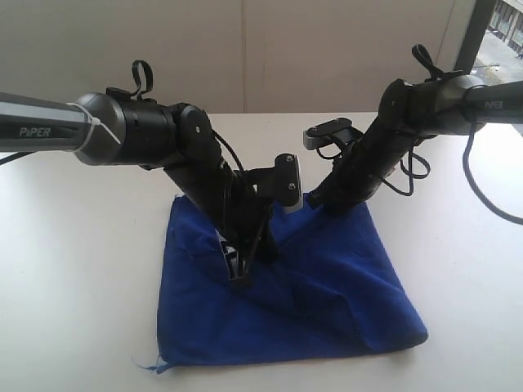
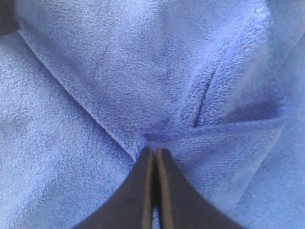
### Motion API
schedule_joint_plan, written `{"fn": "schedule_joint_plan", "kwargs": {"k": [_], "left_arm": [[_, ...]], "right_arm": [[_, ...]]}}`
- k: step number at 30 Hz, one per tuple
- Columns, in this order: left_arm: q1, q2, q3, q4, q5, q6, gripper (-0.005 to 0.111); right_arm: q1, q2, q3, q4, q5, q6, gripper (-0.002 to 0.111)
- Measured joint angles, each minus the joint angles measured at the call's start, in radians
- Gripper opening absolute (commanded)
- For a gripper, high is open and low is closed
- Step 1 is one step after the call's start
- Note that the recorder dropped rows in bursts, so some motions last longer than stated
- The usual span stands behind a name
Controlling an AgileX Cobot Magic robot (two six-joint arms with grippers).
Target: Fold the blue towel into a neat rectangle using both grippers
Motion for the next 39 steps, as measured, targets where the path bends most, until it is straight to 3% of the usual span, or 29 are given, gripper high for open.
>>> {"fn": "schedule_joint_plan", "kwargs": {"k": [3,4,11,26,30,39], "left_arm": [[0.0,-0.001,0.0,0.012,0.073,-0.002,0.05],[0.0,-0.001,0.0,0.012,0.092,-0.002,0.052],[0.0,-0.001,0.0,0.012,0.125,-0.005,0.047],[0.0,-0.086,0.002,0.176,0.371,-0.091,0.047],[0.0,-0.087,0.002,0.18,0.34,-0.112,0.048],[0.0,-0.087,0.002,0.123,0.171,-0.112,0.064]], "right_arm": [[0.0,0.0,0.0,-0.005,-0.016,0.0,0.0],[0.0,0.0,0.0,-0.007,-0.016,0.0,0.0],[0.0,0.0,0.0,-0.007,-0.018,0.002,0.0],[0.0,0.001,0.0,-0.009,-0.026,0.002,0.0],[0.0,0.001,0.0,-0.015,-0.035,0.002,0.0],[0.0,0.001,0.0,-0.017,-0.038,0.005,0.0]]}}
